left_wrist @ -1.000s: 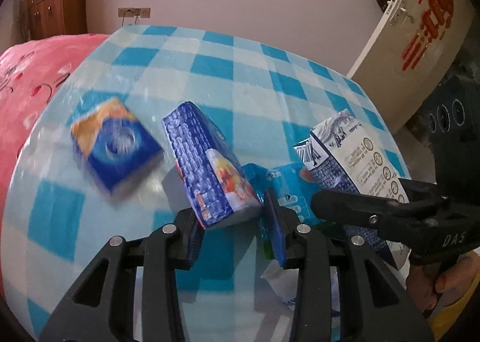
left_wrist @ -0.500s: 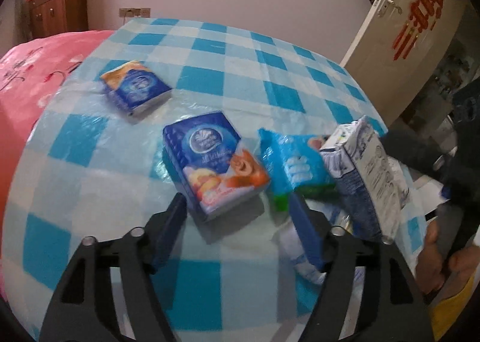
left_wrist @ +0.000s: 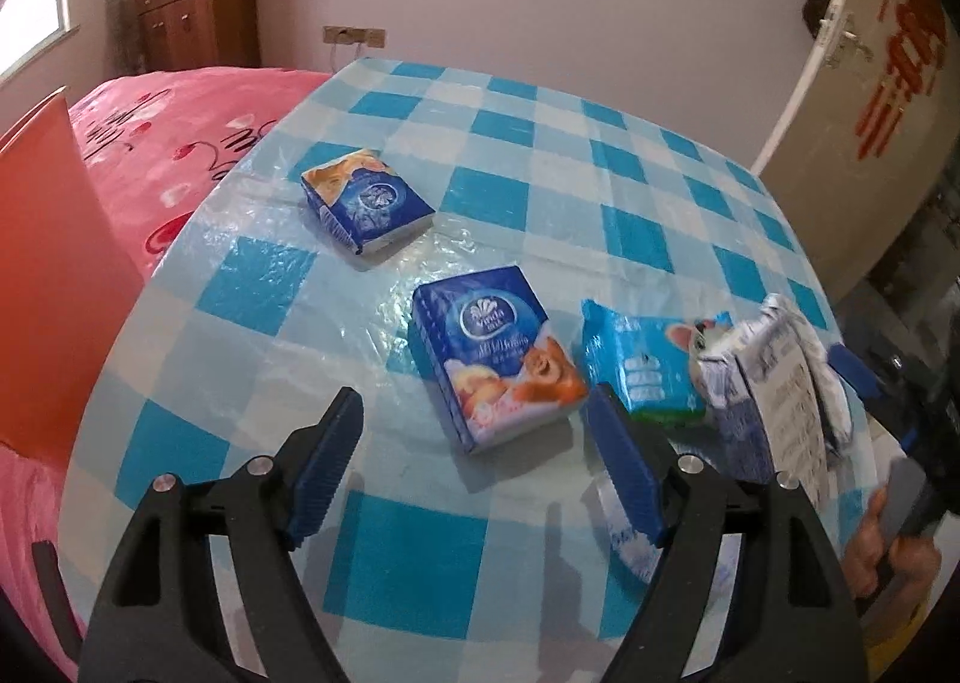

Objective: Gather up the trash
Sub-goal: 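Grasp the blue Vinda tissue pack with the left gripper while the right holds the carton, then carry tissue pack and carton over the orange bucket and open both grippers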

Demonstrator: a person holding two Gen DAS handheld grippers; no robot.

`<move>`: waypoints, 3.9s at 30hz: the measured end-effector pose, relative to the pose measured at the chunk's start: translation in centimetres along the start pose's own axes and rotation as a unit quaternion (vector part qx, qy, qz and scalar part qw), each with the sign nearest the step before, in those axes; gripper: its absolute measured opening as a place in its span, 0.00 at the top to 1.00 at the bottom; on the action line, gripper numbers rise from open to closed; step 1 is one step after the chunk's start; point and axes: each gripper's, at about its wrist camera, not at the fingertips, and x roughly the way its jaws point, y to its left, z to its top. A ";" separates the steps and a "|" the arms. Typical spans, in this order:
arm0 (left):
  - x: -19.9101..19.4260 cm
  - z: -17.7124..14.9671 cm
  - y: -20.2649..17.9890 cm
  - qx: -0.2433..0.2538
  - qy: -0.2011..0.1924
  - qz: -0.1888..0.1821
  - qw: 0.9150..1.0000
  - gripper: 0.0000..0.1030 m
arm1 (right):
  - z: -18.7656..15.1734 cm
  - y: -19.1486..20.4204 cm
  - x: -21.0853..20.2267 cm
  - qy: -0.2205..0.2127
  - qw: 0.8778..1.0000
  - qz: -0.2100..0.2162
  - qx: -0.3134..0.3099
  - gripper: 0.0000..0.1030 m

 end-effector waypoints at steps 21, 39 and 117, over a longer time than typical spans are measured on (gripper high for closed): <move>4.6 2.1 -2.5 0.011 0.030 0.064 0.997 0.32 | -1.5 0.0 3.1 0.056 0.990 -0.113 -0.059 0.31; 4.4 1.9 -0.2 -0.010 0.020 0.067 0.998 0.49 | -1.4 0.6 4.0 0.065 0.989 -0.107 -0.084 0.39; -12.7 5.5 12.1 0.042 -0.201 0.148 0.967 0.49 | 1.2 26.9 4.1 0.046 0.981 0.053 -0.180 0.39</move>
